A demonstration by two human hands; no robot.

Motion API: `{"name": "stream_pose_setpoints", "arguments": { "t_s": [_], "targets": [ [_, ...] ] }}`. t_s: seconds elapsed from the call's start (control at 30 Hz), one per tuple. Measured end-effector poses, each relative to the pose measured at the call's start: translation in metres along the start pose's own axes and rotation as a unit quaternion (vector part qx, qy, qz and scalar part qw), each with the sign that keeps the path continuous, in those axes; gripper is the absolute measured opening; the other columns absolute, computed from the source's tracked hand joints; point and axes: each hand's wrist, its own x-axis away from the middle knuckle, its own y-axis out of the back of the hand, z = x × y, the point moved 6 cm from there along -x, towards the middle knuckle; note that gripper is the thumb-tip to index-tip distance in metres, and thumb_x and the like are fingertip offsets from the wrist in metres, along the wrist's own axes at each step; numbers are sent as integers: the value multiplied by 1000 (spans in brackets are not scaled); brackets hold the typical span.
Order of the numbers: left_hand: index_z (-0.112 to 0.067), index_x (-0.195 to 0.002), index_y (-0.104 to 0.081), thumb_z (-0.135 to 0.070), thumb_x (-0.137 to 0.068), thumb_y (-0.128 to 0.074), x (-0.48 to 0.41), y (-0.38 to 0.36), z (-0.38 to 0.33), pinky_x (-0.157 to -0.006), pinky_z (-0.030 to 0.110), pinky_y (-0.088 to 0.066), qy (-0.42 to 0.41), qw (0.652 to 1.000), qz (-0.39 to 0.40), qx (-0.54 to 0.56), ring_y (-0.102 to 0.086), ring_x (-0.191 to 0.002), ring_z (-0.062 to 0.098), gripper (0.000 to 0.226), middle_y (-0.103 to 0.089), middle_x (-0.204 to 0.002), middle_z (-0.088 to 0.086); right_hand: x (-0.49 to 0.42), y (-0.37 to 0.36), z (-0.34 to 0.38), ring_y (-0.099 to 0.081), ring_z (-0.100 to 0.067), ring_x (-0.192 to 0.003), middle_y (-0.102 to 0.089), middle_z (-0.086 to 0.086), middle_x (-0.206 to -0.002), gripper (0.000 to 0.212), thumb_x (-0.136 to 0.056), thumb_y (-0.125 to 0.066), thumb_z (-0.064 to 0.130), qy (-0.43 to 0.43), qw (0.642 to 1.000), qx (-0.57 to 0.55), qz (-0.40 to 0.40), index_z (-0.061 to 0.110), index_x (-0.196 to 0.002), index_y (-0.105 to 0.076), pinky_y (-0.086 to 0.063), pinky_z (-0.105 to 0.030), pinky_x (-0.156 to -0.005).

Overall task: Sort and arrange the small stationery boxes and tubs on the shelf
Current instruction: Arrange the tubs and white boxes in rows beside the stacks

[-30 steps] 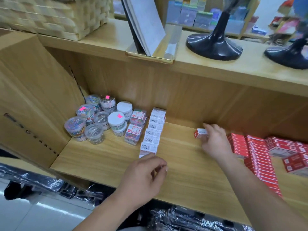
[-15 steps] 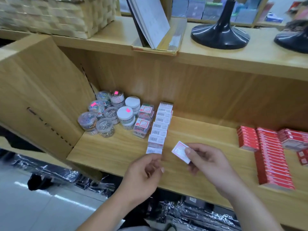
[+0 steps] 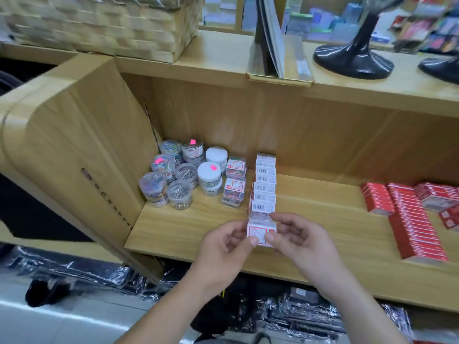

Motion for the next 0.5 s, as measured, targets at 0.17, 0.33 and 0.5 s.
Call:
{"name": "stream_pose_setpoints", "arguments": {
  "t_s": [0.17, 0.33, 0.5],
  "targets": [
    [-33, -108, -76, -14, -89, -77, -17, 2, 7, -75, 28, -56, -75, 993, -4, -96, -68, -80, 10, 27, -74, -100, -14, -5, -4, -24, -73, -7, -78, -75, -5, -98, 27, -79, -80, -2, 22, 989, 59, -132, 10, -103, -73, -53, -14, -71],
    [-32, -101, -75, -22, -87, -76, -34, 1, 18, -67, 24, -53, -134, 965, -55, -220, -64, -71, 10, 18, -67, -87, -15, -11, -4, -41, -67, -4, -87, -69, 4, -96, 29, -80, -82, 5, 92, 957, 191, -201, 20, -104, -74, -56, -22, -78],
    [-30, -105, -72, -32, -92, -64, -34, 0, 20, -65, 26, -49, -164, 936, -38, -309, -56, -70, 6, 15, -56, -82, -14, -22, -4, -57, -64, 2, -87, -69, 7, -96, 24, -91, -72, 17, 59, 960, 243, -127, 39, -100, -67, -51, -15, -76]
  ]
}}
